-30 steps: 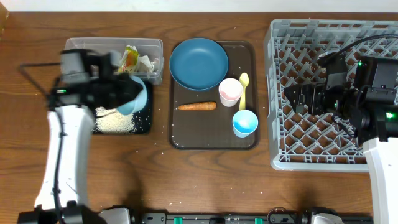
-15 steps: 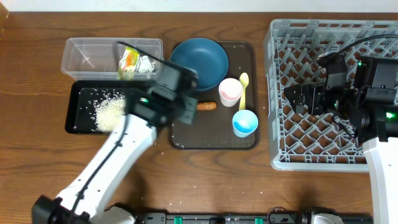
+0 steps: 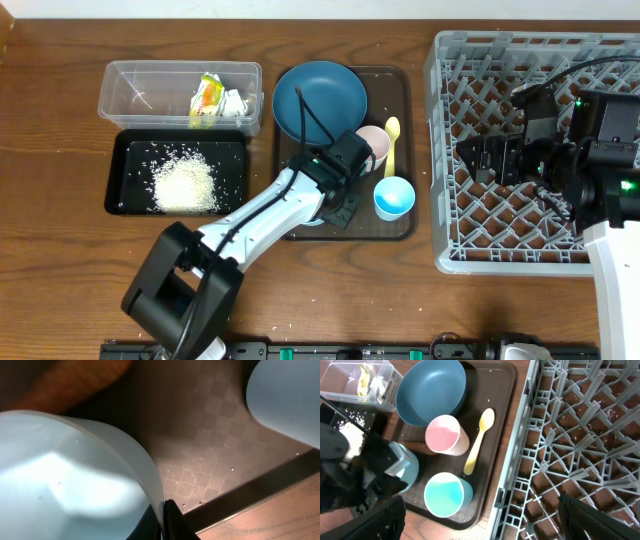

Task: Sort waste into correct bins and load items into the dishwasher rack
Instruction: 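Return emptied light-blue bowl to brown tray with left gripper, then grasp pink cup with left gripper and lift it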

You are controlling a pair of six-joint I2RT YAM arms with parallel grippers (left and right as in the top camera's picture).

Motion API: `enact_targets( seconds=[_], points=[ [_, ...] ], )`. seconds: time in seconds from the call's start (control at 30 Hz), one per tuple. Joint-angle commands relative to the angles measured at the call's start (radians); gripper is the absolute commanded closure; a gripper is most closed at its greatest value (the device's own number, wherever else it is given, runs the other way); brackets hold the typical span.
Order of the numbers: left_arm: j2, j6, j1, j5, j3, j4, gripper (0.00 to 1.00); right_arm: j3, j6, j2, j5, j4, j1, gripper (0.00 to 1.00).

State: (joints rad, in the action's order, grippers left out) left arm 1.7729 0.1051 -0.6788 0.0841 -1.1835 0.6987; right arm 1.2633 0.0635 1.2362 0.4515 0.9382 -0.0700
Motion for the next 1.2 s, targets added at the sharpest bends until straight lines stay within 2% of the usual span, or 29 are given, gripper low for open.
enact_targets(
  seconds=[0.0,0.13,0.23,0.4,0.53,0.63,0.73,0.93,1.17],
  points=[
    [-0.005,0.004,-0.003,0.039,0.003,-0.005,0.91,0.016,0.013,-0.005,0.001,0.0,-0.006,0.05],
    [-0.005,0.004,-0.003,0.039,0.003,-0.005,0.71,0.016,0.013,-0.005,0.001,0.0,-0.006,0.05],
    [-0.006,0.004,-0.003,0.039,0.003,-0.005,0.64,0.016,0.013,-0.005,0.001,0.0,-0.006,0.05],
    [-0.012,0.004,-0.002,0.039,-0.05,0.029,0.58,0.016,0.013,-0.005,0.001,0.0,-0.006,0.05],
    [-0.024,0.009,0.016,0.039,-0.151,0.082,0.45,0.016,0.013,-0.005,0.001,0.0,-0.006,0.05],
    [-0.023,0.009,0.056,0.039,-0.248,0.112,0.43,0.016,0.013,-0.005,0.001,0.0,-0.006,0.05],
    [-0.019,0.007,0.106,0.039,-0.301,0.077,0.43,0.016,0.013,-0.005,0.001,0.0,-0.006,0.05],
    [0.039,-0.009,0.169,0.09,-0.308,-0.06,0.42,0.016,0.012,-0.005,0.001,0.001,-0.006,0.05],
    [0.149,-0.019,0.167,0.157,-0.308,-0.161,0.43,0.016,0.012,-0.005,0.001,0.001,-0.006,0.05]
  ],
)
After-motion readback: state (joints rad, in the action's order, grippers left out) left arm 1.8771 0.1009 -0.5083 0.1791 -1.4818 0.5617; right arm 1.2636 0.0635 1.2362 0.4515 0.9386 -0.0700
